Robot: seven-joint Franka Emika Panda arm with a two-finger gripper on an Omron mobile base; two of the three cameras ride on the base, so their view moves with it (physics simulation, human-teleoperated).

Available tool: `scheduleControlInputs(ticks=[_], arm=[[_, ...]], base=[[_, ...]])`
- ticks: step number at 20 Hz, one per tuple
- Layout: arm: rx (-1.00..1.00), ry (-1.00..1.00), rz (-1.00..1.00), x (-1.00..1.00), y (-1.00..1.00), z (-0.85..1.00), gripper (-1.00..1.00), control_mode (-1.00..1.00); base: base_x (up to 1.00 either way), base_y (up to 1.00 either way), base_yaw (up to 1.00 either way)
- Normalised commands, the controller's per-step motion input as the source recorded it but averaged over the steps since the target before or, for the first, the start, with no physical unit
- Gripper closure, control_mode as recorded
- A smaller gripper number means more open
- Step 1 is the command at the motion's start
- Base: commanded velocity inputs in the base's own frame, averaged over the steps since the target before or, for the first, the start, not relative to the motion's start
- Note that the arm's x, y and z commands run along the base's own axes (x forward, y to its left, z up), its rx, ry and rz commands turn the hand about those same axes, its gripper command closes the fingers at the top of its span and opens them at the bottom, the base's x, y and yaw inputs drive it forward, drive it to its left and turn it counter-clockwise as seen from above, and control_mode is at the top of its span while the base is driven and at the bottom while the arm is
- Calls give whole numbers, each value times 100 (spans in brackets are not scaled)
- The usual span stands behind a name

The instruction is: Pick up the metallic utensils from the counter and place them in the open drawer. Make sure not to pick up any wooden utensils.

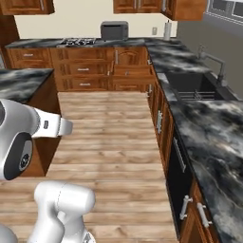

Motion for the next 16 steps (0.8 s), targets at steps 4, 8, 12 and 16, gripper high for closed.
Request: scheduleControlInputs(ticks=[4, 8, 12, 16], arm=[[0, 0, 0, 0, 0, 0, -100, 100], [0, 0, 0, 0, 0, 0, -100, 100], [0, 0, 0, 0, 0, 0, -100, 100], [0, 0, 0, 0, 0, 0, -100, 100]], base=[[0, 100, 0], [4, 100, 0], [15, 100, 0], [5, 100, 0]])
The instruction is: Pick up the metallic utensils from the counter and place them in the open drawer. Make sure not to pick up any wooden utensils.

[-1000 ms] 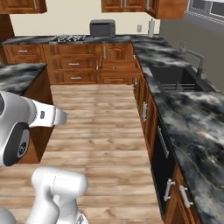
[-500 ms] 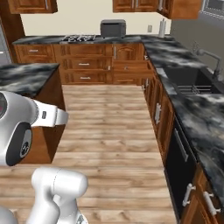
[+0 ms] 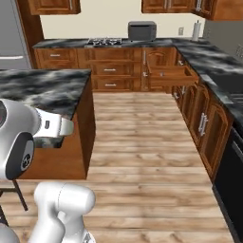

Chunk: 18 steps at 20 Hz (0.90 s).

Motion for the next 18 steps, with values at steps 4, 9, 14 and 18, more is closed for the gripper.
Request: scheduleControlInputs(ticks=[4, 9, 14, 18], arm=[[0, 0, 0, 0, 0, 0, -100, 100], [0, 0, 0, 0, 0, 0, -100, 100], [0, 0, 0, 0, 0, 0, -100, 100], [0, 0, 0, 0, 0, 0, -100, 100]], base=[[0, 100, 0], [-16, 100, 0], [-14, 100, 0], [-2, 100, 0]])
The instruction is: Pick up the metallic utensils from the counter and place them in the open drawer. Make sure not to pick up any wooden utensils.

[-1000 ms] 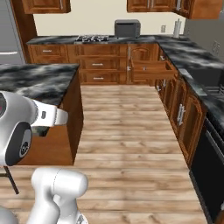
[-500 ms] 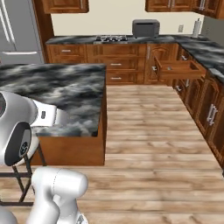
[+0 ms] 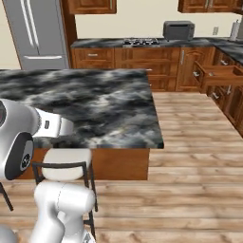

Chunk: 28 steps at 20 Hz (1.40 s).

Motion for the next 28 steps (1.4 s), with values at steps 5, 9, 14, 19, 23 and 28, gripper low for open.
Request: scheduleControlInputs(ticks=[5, 9, 14, 19, 23, 28], arm=[[0, 0, 0, 0, 0, 0, -100, 100], [0, 0, 0, 0, 0, 0, -100, 100], [0, 0, 0, 0, 0, 0, -100, 100], [0, 0, 0, 0, 0, 0, -100, 100], [0, 0, 0, 0, 0, 0, -100, 100], [0, 0, 0, 0, 0, 0, -100, 100]], base=[[0, 100, 0], [-1, 100, 0], [-1, 100, 0], [0, 100, 0], [0, 100, 0], [0, 100, 0]])
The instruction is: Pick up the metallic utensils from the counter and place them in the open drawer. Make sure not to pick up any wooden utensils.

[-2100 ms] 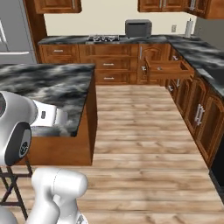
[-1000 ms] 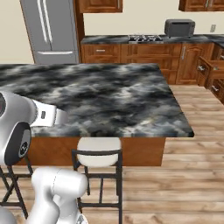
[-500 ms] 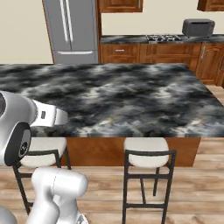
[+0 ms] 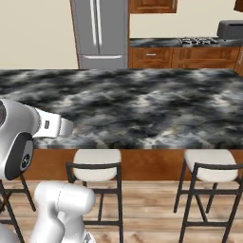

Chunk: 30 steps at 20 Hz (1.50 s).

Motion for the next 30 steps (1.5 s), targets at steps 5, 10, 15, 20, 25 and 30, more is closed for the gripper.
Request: scheduleControlInputs(ticks=[5, 10, 15, 20, 25, 30], arm=[[0, 0, 0, 0, 0, 0, -100, 100], [0, 0, 0, 0, 0, 0, -100, 100], [0, 0, 0, 0, 0, 0, -100, 100], [0, 0, 0, 0, 0, 0, -100, 100], [0, 0, 0, 0, 0, 0, -100, 100], [0, 0, 0, 0, 0, 0, -100, 100]], base=[[0, 100, 0], [-16, 100, -2], [-8, 100, -2], [0, 100, -1], [0, 100, 0], [0, 100, 0]])
